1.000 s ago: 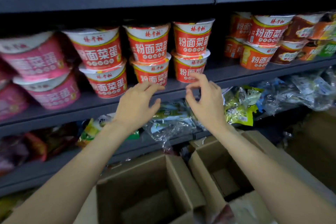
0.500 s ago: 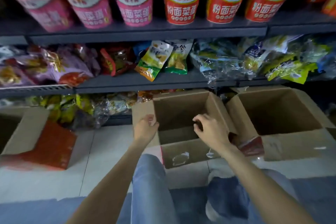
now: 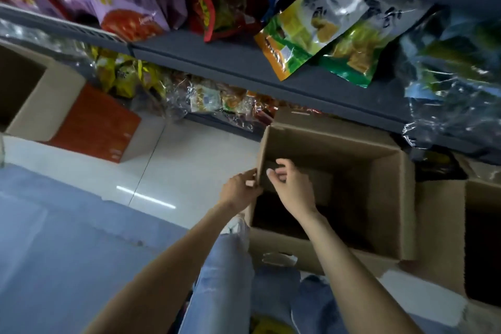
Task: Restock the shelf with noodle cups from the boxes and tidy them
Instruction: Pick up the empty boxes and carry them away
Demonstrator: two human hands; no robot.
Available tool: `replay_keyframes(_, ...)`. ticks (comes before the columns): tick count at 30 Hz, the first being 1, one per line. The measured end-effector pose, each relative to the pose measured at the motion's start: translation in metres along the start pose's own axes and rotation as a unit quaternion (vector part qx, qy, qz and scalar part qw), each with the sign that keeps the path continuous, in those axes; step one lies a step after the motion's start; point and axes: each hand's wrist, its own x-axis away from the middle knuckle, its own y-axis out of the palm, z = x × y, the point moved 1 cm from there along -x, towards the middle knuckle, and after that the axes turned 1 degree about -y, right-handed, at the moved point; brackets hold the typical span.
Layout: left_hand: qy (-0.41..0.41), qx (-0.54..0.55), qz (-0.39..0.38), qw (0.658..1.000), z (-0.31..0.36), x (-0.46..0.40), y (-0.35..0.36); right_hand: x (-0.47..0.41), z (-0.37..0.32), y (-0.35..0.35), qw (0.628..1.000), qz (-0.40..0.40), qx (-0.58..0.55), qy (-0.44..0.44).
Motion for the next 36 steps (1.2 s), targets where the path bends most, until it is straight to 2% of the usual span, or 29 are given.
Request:
replay_keyframes(4, -0.009, 0.071, -0.062, 0.996, -0.008, 0.009, -0.005, -0.015, -0.023, 0.022, 0.993, -0.085, 0.038, 0.078)
replay_keyframes(6, -0.001, 0.091, -0.063, 0.994, -0.024, 0.015, -0.014, -0.017, -0.032, 0.038, 0.987, -0.102, 0.059, 0.106)
replay_keyframes(8, -0.002, 0.106, -0.01, 0.994, -0.049, 0.024, -0.031, -0.016, -0.037, 0.049, 0.983, -0.091, 0.117, 0.107)
replay_keyframes(11, -0.026, 0.157, 0.11, 0.981, -0.092, 0.046, -0.077, -0.007, -0.055, 0.053, 0.974, -0.048, 0.199, 0.092)
replay_keyframes(17, -0.064, 0.176, 0.28, 0.941, -0.175, 0.084, -0.207, 0.02, -0.146, 0.074, 0.971, -0.032, 0.222, 0.079)
replay_keyframes(23, -0.129, 0.118, 0.332, 0.927, -0.249, 0.066, -0.322, 0.01, -0.263, 0.152, 0.977, -0.049, 0.205, 0.041)
replay_keyframes(27, -0.115, 0.037, 0.349, 0.929, -0.287, 0.022, -0.368, -0.006, -0.314, 0.196, 0.978, -0.048, 0.198, 0.036)
replay_keyframes(31, -0.135, -0.052, 0.323, 0.935, -0.324, -0.029, -0.414, -0.027, -0.344, 0.227, 0.982, -0.036, 0.183, 0.031)
replay_keyframes(34, -0.168, -0.057, 0.212, 0.961, -0.343, -0.064, -0.429, -0.044, -0.357, 0.243, 0.985, -0.022, 0.169, 0.037)
replay_keyframes(36, -0.186, -0.107, 0.127, 0.968, -0.348, -0.076, -0.43, -0.052, -0.365, 0.251, 0.985, -0.009, 0.165, 0.047)
